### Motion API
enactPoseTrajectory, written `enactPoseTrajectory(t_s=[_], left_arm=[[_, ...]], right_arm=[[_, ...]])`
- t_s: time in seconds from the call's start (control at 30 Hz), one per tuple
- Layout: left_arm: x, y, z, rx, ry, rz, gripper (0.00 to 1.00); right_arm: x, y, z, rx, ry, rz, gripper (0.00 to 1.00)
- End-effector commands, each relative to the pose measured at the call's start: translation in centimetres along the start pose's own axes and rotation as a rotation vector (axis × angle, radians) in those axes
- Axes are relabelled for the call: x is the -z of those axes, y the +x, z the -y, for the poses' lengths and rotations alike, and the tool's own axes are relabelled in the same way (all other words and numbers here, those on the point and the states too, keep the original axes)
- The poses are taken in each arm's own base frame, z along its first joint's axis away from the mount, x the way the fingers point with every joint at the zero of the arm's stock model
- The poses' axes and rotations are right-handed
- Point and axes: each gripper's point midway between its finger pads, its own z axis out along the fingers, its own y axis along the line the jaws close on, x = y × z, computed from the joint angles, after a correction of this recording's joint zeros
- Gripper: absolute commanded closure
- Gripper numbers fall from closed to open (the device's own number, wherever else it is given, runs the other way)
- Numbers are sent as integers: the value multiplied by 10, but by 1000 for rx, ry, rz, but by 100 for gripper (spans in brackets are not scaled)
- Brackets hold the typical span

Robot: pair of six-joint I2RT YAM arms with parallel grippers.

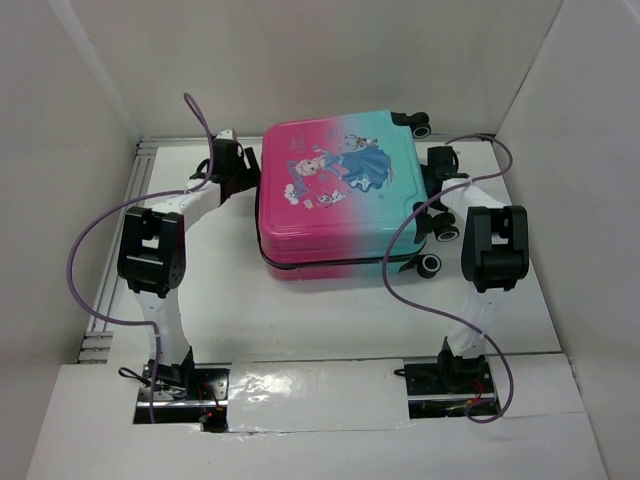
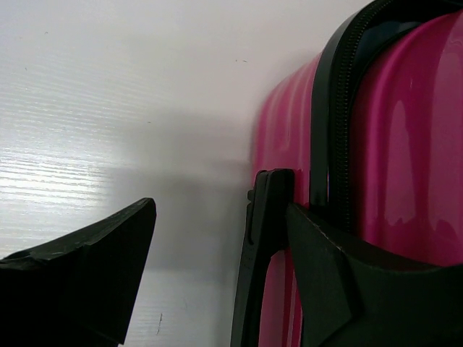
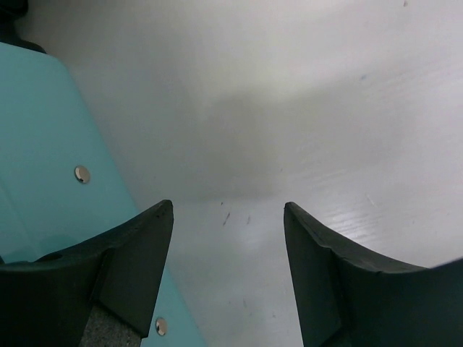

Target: Pack the luggage

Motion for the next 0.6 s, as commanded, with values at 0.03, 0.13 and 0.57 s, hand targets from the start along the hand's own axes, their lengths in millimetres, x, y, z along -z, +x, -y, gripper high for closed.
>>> enactPoseTrajectory(t_s=[0.03, 0.13, 0.57], left_arm=[[38, 105, 129, -36, 430, -323, 14], [34, 100, 117, -29, 409, -319, 14], [74, 25, 142, -110, 497, -193, 12]], right_arm=[[47, -59, -137, 47, -457, 175, 28], [49, -52, -145, 60, -459, 165, 28], [84, -69, -144, 102, -368, 244, 26]])
